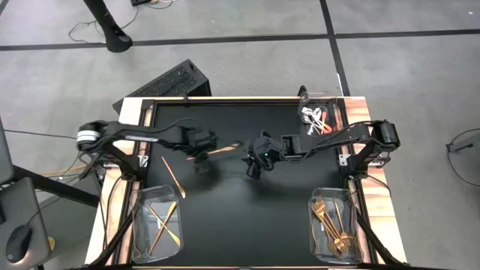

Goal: Sort silverware by color (type)
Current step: Put the gold table knife into the bottom left transparent bin

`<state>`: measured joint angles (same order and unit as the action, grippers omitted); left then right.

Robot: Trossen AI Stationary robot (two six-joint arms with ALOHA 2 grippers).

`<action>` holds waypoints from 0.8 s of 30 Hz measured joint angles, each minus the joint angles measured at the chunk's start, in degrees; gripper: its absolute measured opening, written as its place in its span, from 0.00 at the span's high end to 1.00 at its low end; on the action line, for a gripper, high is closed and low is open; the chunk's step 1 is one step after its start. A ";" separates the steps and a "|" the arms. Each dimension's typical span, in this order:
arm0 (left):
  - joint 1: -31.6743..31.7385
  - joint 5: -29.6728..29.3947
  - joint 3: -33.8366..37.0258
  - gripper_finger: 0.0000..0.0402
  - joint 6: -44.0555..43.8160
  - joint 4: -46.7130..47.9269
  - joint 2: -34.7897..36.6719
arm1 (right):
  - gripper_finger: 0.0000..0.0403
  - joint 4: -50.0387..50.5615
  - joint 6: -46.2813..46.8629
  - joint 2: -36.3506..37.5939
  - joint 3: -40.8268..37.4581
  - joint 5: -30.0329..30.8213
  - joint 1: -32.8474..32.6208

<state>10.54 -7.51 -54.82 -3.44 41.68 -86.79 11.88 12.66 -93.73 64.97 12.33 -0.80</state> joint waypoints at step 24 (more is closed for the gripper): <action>-48.55 -1.53 0.05 0.96 -47.43 24.71 27.48 | 0.51 -5.27 -4.15 -0.29 0.00 1.10 4.80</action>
<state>-38.01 -9.04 -54.76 -50.87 66.38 -59.31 6.61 8.51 -94.02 64.97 13.43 4.00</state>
